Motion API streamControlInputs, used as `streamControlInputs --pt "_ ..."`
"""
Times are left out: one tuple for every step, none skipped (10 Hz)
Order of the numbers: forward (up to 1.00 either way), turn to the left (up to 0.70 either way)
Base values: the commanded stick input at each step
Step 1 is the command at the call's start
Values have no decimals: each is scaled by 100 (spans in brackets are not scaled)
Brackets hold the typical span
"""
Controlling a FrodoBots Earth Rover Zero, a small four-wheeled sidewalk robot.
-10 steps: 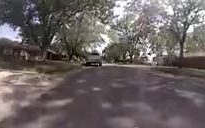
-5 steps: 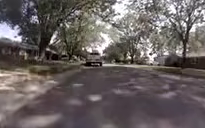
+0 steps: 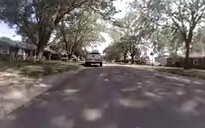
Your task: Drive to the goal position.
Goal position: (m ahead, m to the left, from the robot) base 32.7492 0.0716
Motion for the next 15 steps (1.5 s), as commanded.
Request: streamControlInputs --pt "100 0" --pt "100 0" --pt "100 0" --pt "100 0" --pt "100 0" --pt "100 0" --pt "100 0" --pt "100 0" --pt "100 0" --pt "100 0" --pt "100 0" --pt "100 0" --pt "100 0" --pt "100 0" --pt "100 0"
